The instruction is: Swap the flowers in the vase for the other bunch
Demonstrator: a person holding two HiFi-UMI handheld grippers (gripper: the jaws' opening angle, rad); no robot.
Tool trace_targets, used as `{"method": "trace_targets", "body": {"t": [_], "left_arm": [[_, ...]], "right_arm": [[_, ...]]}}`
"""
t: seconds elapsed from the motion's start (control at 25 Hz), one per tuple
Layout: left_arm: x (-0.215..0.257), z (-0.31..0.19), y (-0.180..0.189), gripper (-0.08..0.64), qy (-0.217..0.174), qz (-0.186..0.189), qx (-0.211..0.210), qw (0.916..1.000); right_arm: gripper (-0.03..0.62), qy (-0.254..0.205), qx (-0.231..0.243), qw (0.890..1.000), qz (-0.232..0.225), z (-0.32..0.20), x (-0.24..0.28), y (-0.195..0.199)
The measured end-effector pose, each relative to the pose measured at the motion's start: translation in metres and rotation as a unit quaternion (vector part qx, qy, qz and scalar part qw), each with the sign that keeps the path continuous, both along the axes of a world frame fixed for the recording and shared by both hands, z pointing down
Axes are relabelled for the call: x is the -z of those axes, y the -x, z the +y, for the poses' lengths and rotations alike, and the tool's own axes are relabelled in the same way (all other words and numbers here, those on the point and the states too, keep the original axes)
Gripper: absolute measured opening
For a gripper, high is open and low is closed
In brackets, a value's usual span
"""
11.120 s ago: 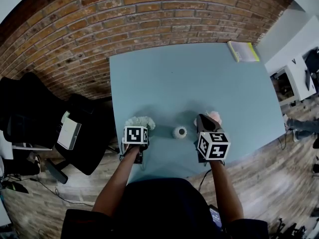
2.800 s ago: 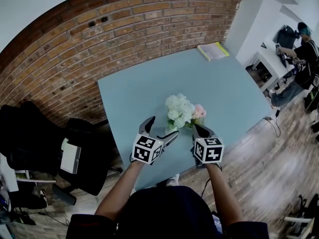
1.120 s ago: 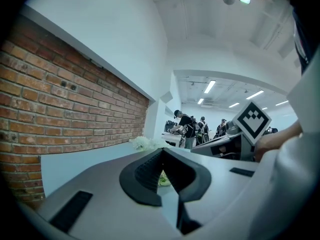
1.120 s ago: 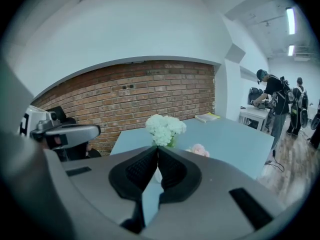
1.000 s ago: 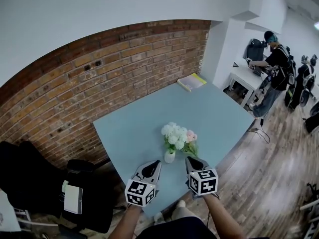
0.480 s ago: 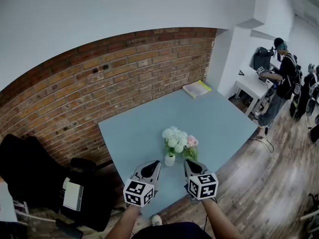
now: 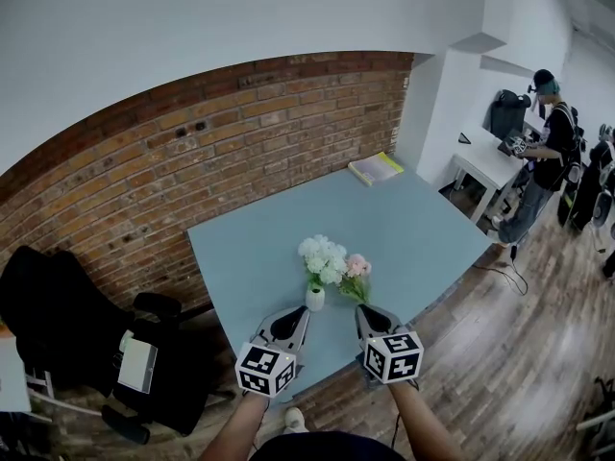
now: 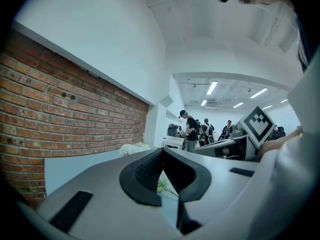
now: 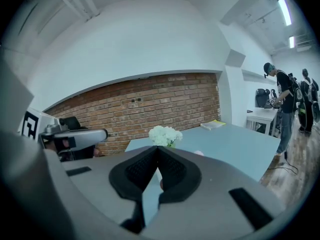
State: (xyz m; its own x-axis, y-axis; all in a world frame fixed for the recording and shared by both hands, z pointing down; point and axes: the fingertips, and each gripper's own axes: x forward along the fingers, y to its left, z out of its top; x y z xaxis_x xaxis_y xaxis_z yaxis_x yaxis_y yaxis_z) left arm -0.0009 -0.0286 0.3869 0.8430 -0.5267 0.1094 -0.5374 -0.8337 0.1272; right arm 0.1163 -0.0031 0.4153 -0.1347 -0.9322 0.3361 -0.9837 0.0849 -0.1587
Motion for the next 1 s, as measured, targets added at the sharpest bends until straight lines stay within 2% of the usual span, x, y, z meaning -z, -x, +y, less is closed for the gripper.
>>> {"method": "trace_targets", "body": {"t": [0.52, 1.0], "left_arm": [[0.009, 0.078, -0.036, 0.009, -0.009, 0.007, 0.005, 0.9999], [0.014, 0.134, -0.038, 0.009, -0.011, 0.023, 0.056, 0.9981]], "right_arm": [[0.012, -0.027, 0.030, 0.999, -0.022, 0.074, 0.012, -0.020], [0.012, -0.049, 0.068, 0.996, -0.041, 0.130, 0.014, -0.028]]}}
